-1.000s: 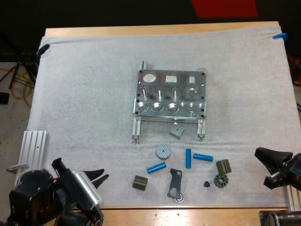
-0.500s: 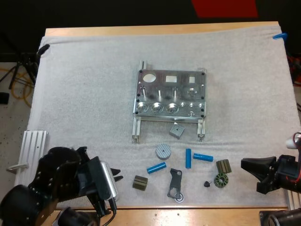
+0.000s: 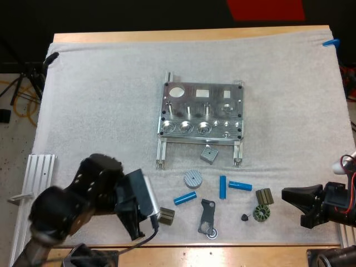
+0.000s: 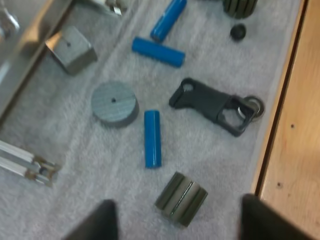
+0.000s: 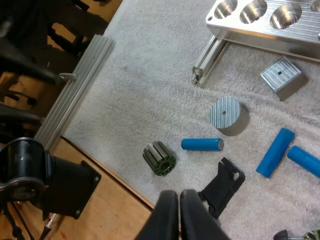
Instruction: Load cells from right to left
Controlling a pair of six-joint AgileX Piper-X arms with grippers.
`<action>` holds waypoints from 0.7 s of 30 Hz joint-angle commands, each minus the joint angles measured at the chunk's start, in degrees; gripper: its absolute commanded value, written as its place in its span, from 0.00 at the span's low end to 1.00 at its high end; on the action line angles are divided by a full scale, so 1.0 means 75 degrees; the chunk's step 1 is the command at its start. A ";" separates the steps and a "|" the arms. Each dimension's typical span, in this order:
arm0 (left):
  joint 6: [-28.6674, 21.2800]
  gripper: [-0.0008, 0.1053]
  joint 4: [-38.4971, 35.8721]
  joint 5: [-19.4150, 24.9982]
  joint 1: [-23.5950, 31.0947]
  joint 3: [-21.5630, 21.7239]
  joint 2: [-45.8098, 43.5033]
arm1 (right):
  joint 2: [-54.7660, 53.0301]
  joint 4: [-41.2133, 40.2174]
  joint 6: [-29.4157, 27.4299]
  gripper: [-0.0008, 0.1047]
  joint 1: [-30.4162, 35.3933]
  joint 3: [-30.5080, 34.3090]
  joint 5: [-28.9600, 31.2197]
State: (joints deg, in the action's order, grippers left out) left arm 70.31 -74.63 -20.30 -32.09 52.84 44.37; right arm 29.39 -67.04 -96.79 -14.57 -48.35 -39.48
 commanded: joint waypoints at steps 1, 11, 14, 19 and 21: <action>0.0035 0.59 0.0105 0.0102 -0.0101 0.0050 0.0175 | 0.0005 -0.0004 -0.0107 0.01 -0.0010 -0.0072 -0.0054; 0.0035 0.59 0.0385 0.0102 -0.0725 0.0050 0.1268 | 0.0005 -0.0004 -0.0107 0.01 -0.0010 -0.0072 -0.0083; 0.0035 0.59 0.0385 0.0102 -0.0723 0.0050 0.1646 | 0.0005 -0.0004 -0.0107 0.01 -0.0010 -0.0072 -0.0083; 0.0013 0.59 0.0463 0.0005 -0.0723 0.0050 0.2362 | 0.0005 -0.0004 -0.0107 0.01 -0.0010 -0.0072 -0.0083; 0.0013 0.59 0.0644 0.0005 -0.0723 0.0050 0.2654 | 0.0005 -0.0004 -0.0107 0.01 -0.0010 -0.0072 -0.0083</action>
State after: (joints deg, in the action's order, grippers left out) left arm 70.31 -70.86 -20.14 -37.33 52.84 63.38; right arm 29.39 -67.04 -96.79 -14.57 -48.35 -39.48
